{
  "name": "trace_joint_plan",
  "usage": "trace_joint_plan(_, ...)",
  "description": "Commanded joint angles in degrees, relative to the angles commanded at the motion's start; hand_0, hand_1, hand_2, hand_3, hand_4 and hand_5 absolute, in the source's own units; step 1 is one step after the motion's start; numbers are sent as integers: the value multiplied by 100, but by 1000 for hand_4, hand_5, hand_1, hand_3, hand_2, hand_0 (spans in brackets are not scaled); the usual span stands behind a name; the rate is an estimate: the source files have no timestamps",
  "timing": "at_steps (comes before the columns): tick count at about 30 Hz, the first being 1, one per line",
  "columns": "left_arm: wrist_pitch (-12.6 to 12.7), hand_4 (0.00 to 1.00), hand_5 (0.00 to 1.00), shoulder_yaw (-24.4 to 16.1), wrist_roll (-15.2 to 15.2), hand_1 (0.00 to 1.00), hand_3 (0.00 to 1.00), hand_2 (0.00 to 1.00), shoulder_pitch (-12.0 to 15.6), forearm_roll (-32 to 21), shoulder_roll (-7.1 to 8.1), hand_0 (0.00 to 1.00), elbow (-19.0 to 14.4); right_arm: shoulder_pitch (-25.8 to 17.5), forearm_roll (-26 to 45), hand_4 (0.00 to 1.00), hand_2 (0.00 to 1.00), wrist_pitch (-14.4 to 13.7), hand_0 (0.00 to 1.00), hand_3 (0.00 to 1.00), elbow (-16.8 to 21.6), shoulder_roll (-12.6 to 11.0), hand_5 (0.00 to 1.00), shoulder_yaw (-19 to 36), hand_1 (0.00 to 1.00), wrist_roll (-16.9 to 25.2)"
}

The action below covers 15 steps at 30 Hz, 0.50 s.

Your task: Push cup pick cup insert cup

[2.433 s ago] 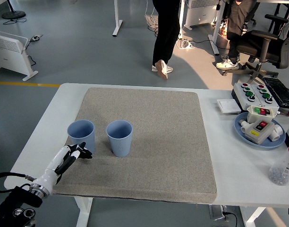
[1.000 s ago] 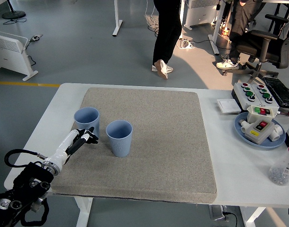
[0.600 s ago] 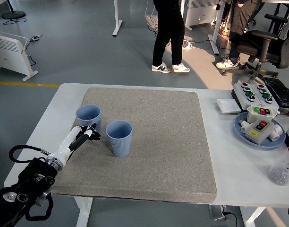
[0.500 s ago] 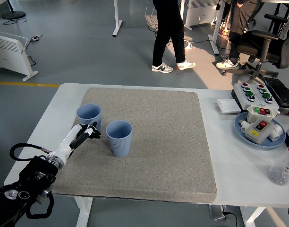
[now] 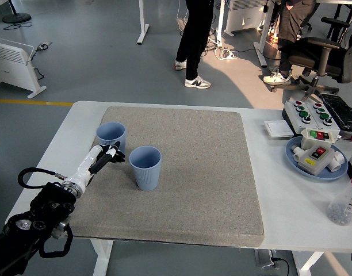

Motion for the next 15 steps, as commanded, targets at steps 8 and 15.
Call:
trace_joint_plan(8,34,575,998,94,-39,559,429,477,-68,-146,-37,664,92,-5,-14,43,550,13,528,532,0,-2,778,-29,547,0)
trace_joint_plan(15,-5,576,998,-545,60,558,430,478,230,343,196,658,-325,7,-7,42,550,14,528,532,0,-9,777,-42,547,7)
